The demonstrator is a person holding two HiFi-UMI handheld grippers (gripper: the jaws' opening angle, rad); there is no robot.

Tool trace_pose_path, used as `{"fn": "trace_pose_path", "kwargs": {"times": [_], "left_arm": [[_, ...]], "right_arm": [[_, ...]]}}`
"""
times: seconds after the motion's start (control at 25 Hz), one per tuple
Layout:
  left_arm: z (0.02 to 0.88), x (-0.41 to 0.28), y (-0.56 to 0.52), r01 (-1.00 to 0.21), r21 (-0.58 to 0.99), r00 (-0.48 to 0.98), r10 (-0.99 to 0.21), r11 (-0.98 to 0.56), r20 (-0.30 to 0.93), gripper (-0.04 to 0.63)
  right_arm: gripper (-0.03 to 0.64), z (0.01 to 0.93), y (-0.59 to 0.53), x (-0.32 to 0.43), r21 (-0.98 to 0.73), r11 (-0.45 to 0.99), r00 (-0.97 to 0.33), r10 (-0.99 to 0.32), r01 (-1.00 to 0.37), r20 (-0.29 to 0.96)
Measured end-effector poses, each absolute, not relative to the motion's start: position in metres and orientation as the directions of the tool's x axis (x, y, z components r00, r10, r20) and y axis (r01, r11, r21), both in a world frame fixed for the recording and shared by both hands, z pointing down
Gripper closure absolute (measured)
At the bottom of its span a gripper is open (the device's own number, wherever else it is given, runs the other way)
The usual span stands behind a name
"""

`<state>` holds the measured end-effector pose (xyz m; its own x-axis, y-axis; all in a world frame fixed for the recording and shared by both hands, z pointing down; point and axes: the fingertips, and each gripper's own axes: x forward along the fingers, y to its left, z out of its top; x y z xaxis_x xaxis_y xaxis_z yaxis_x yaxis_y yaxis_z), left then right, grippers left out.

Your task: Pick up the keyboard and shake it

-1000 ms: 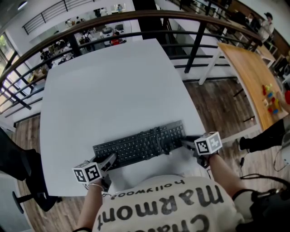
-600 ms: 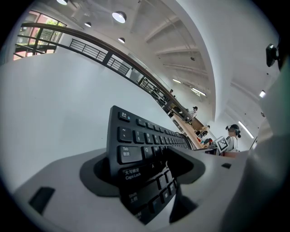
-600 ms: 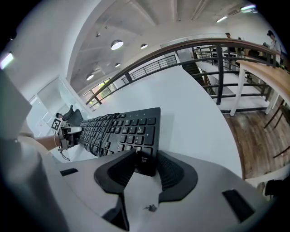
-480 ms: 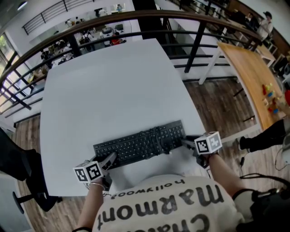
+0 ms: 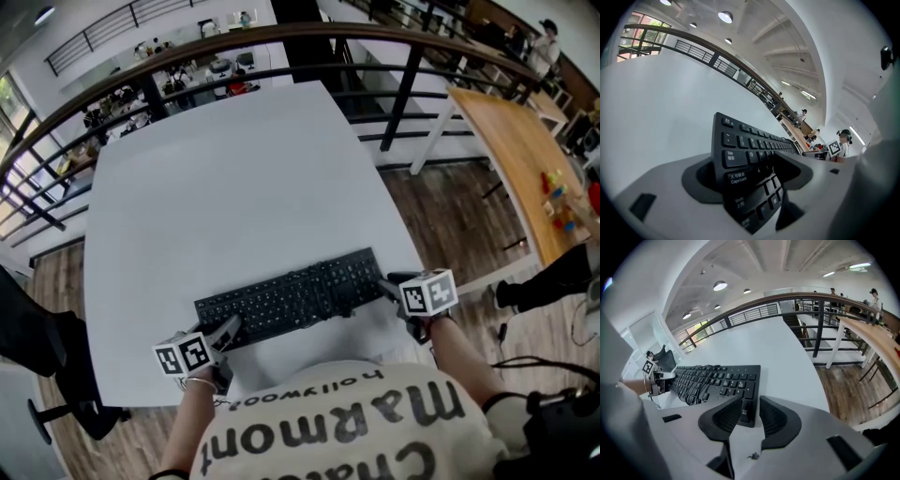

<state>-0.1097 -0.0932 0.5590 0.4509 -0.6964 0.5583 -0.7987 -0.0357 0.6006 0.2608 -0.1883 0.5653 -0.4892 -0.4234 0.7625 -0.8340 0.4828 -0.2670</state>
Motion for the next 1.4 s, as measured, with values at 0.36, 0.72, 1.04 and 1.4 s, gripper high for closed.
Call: {"fn": "trace_pose_path", "kwargs": {"times": [0.36,0.72,1.04,1.4], "left_arm": [[0.56,-0.105,-0.094,-0.795,0.606,0.454,-0.696,-0.036,0.555,0.272],[0.559,-0.107,-0.093,-0.793,0.608,0.459,-0.696,-0.041,0.552,0.273],[0.56,-0.108,-0.091,-0.792,0.609,0.461,-0.698,-0.044,0.548,0.273],[0.558,-0.107,-0.091,-0.795,0.605,0.457,-0.703,-0.048,0.545,0.273]], "right_arm": [[0.563,0.492,-0.216,0.228,-0.403,0.52,-0.655,-0.534,-0.753,0.535],[0.574,0.459,-0.216,0.215,-0.303,0.577,-0.642,-0.582,-0.759,0.5],[0.575,0.459,-0.209,0.217,-0.291,0.568,-0.629,-0.597,-0.769,0.498],[0.575,0.46,-0.204,0.224,-0.288,0.555,-0.616,-0.605,-0.781,0.504]]}}
